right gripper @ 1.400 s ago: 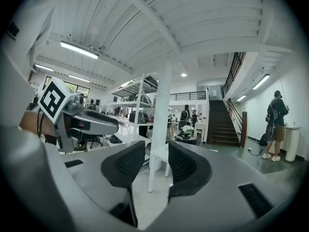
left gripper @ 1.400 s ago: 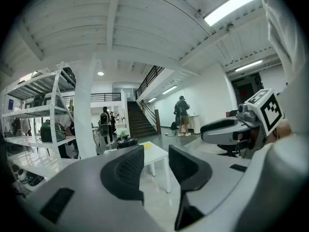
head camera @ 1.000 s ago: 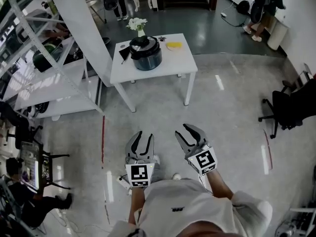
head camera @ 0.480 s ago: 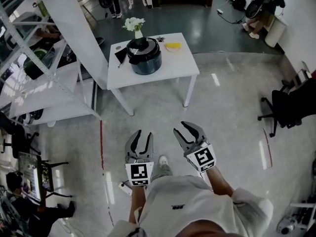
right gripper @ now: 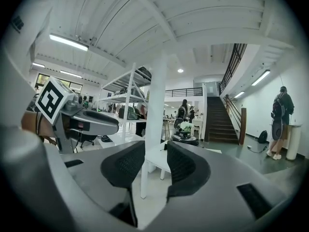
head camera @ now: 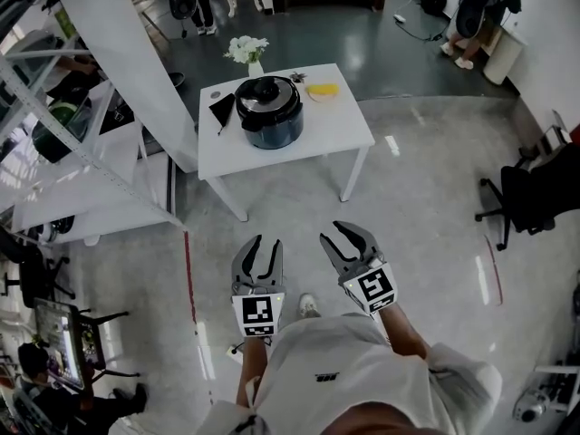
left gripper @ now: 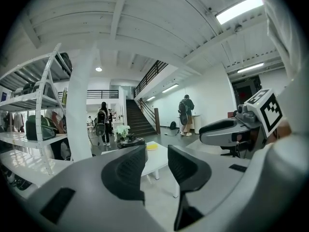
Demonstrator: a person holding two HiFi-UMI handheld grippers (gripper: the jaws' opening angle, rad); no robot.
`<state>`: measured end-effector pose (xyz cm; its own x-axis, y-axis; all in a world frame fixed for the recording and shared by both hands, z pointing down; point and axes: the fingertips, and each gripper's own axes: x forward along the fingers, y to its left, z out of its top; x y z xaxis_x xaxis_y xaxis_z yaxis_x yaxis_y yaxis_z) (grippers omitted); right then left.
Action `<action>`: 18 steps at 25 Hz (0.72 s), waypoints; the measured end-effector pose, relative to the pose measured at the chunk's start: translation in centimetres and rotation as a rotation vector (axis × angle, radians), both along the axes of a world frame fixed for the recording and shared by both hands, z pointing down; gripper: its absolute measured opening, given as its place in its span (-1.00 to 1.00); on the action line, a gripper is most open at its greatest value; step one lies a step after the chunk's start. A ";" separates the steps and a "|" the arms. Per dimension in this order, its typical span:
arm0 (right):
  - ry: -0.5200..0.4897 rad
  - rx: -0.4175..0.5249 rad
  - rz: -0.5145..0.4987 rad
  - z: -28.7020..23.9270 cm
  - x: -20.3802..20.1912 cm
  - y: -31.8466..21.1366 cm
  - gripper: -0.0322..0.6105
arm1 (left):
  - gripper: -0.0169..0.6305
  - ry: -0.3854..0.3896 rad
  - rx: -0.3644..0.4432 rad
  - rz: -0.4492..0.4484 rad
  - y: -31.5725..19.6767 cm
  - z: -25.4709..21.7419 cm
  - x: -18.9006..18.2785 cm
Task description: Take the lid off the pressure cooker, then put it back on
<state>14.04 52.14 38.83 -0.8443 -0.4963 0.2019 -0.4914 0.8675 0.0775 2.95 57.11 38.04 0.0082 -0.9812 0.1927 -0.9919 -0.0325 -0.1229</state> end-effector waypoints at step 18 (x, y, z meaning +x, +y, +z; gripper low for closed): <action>0.007 0.009 0.064 1.1 -5.6 -7.6 -0.47 | -0.46 0.010 0.005 0.075 -8.1 1.0 -5.1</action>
